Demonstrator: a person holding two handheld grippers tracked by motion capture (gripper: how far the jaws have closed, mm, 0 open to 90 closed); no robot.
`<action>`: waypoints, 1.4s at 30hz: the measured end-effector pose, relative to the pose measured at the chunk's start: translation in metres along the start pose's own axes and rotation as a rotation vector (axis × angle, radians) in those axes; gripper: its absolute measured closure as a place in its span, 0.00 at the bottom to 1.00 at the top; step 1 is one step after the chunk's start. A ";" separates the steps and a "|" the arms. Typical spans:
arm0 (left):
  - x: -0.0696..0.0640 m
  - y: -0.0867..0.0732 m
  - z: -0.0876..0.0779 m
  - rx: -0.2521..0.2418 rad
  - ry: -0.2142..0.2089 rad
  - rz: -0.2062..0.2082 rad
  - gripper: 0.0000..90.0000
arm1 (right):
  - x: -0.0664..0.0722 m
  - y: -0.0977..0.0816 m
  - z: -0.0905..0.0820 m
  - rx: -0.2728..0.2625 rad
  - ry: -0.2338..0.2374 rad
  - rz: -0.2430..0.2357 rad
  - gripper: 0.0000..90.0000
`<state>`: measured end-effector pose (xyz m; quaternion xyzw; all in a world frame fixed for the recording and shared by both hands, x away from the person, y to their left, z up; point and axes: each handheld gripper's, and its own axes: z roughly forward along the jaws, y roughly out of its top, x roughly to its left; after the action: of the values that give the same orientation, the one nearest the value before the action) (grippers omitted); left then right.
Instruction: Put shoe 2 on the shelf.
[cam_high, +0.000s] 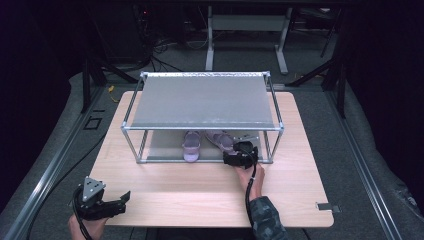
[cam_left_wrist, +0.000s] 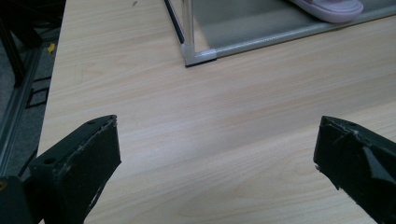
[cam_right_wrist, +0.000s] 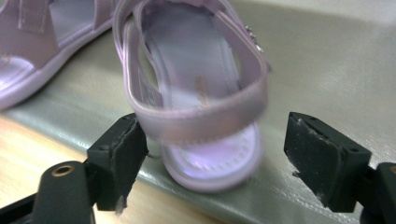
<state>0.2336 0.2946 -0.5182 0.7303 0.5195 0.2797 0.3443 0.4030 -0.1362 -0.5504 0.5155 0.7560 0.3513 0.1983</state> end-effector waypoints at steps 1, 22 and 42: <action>-0.001 0.000 0.001 0.005 -0.002 0.003 0.01 | -0.002 -0.001 -0.001 0.004 0.005 0.007 0.29; -0.010 0.002 0.008 0.005 -0.031 0.019 0.01 | 0.002 -0.003 0.003 0.020 0.060 0.117 0.42; -0.013 0.001 0.010 0.004 -0.048 0.018 0.01 | 0.025 0.001 0.010 0.007 0.163 0.165 0.39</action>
<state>0.2379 0.2801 -0.5236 0.7421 0.5050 0.2644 0.3526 0.4010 -0.1100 -0.5546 0.5463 0.7259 0.4045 0.1047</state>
